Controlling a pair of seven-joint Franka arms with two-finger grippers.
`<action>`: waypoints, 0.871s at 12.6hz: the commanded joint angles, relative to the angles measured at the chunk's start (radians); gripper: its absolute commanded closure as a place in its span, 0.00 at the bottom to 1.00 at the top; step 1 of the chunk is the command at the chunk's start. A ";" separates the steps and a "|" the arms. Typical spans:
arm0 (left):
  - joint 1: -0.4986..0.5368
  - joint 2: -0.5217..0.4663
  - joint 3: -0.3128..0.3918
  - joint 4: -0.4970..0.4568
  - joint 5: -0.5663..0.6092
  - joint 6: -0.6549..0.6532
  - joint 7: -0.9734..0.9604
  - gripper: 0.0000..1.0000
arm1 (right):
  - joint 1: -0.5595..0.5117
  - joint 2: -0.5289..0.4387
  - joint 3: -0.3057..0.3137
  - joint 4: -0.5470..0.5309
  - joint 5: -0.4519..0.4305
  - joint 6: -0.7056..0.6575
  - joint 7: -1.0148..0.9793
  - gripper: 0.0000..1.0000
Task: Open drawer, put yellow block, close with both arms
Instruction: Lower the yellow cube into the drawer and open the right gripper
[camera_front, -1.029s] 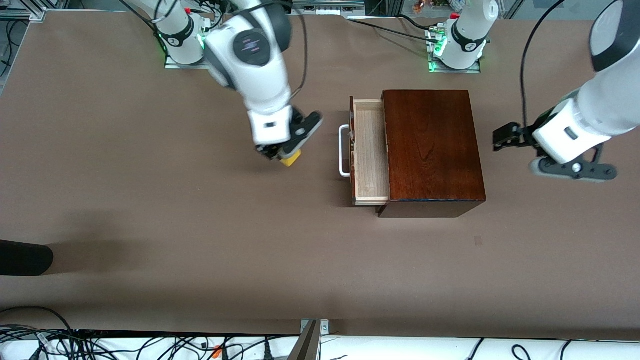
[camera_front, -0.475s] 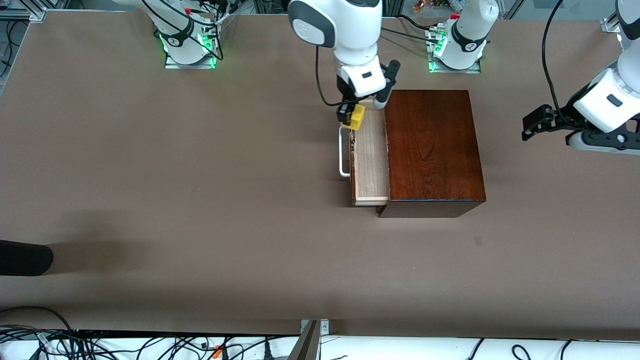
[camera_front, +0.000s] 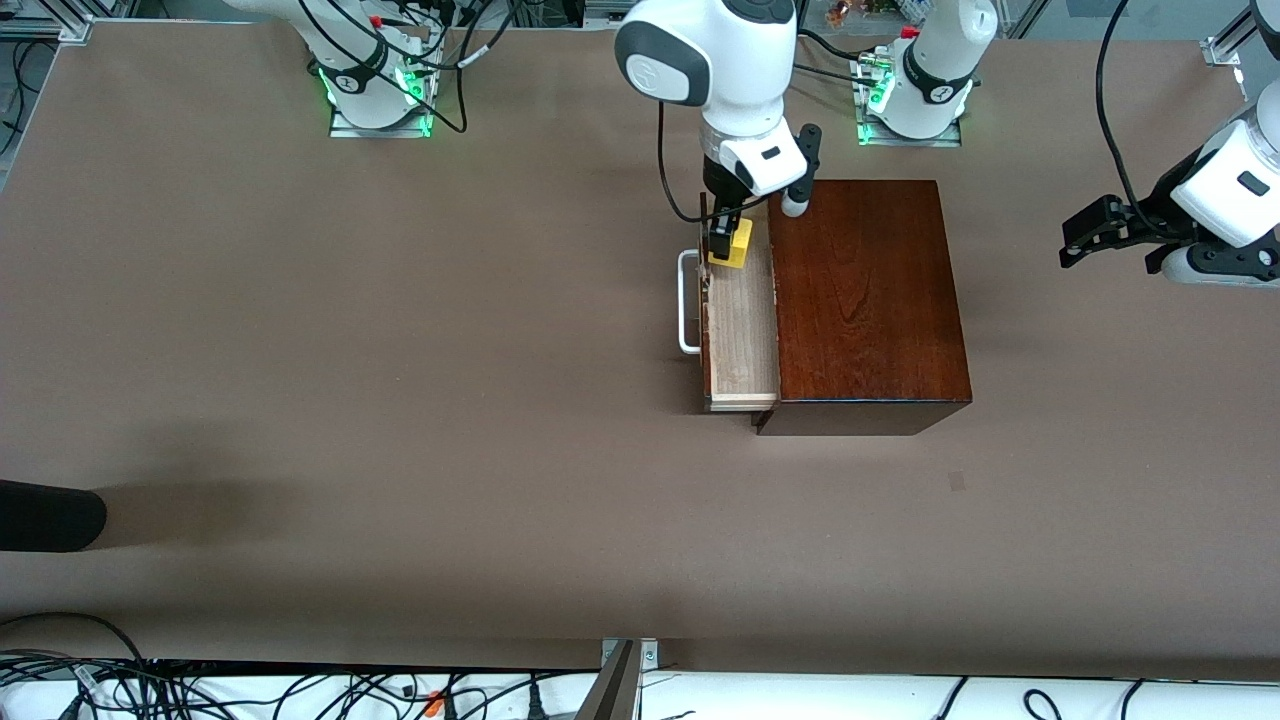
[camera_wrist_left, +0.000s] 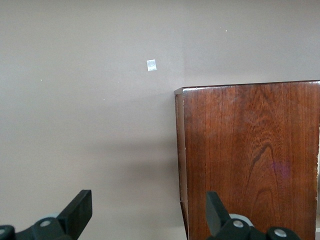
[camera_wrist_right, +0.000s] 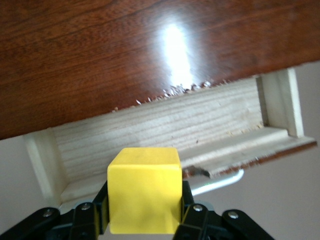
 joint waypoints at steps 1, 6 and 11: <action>0.001 -0.006 -0.001 0.006 -0.013 -0.012 0.013 0.00 | 0.019 0.048 -0.010 0.052 -0.026 0.043 -0.032 0.75; -0.001 -0.004 -0.004 0.012 -0.013 -0.014 0.013 0.00 | 0.017 0.070 -0.026 0.041 -0.027 0.091 -0.138 0.74; -0.003 -0.004 -0.005 0.012 -0.013 -0.014 0.013 0.00 | 0.011 0.094 -0.026 0.026 -0.039 0.096 -0.173 0.74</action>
